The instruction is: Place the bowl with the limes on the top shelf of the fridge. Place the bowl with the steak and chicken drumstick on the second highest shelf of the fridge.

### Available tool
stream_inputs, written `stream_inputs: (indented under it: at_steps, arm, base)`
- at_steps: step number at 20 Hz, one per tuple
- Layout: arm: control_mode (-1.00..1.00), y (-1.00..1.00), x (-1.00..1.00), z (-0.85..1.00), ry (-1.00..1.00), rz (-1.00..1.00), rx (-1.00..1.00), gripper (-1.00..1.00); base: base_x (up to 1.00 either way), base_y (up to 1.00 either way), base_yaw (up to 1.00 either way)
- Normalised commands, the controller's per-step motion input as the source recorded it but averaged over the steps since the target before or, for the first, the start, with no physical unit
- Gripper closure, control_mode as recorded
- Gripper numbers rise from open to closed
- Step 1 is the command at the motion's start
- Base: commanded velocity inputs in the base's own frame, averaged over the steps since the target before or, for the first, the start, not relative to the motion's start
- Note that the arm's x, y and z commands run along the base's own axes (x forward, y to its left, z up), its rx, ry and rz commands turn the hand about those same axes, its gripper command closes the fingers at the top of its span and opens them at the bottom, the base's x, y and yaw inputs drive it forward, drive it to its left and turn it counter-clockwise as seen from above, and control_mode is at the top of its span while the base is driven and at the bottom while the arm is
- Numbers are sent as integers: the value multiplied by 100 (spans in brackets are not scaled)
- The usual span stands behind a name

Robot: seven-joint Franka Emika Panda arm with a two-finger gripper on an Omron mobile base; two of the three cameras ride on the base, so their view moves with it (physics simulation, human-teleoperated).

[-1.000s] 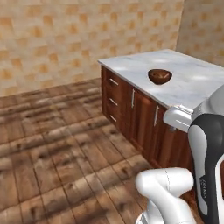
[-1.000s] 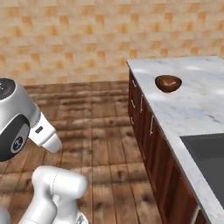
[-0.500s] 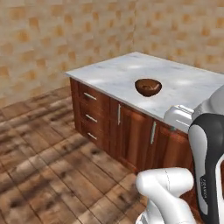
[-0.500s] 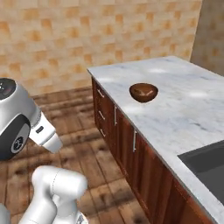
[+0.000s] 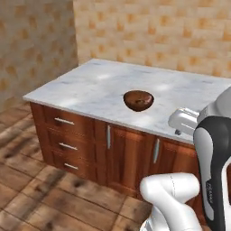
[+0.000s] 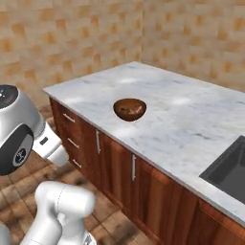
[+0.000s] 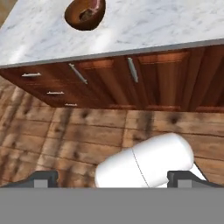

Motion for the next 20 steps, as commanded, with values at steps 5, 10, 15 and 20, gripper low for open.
stream_inputs:
  at_steps: [5, 10, 15, 20]
  arm:
    - [100, 0, 0, 0, 0, 0, 0, -100]
    - [100, 0, 0, 0, 0, 0, 0, -100]
    - [100, 0, 0, 0, 0, 0, 0, -100]
    - [100, 0, 0, 0, 0, 0, 0, -100]
  base:
    - [65, 37, -66]
    - [88, 26, -55]
    - [87, 2, -20]
    - [30, 33, -7]
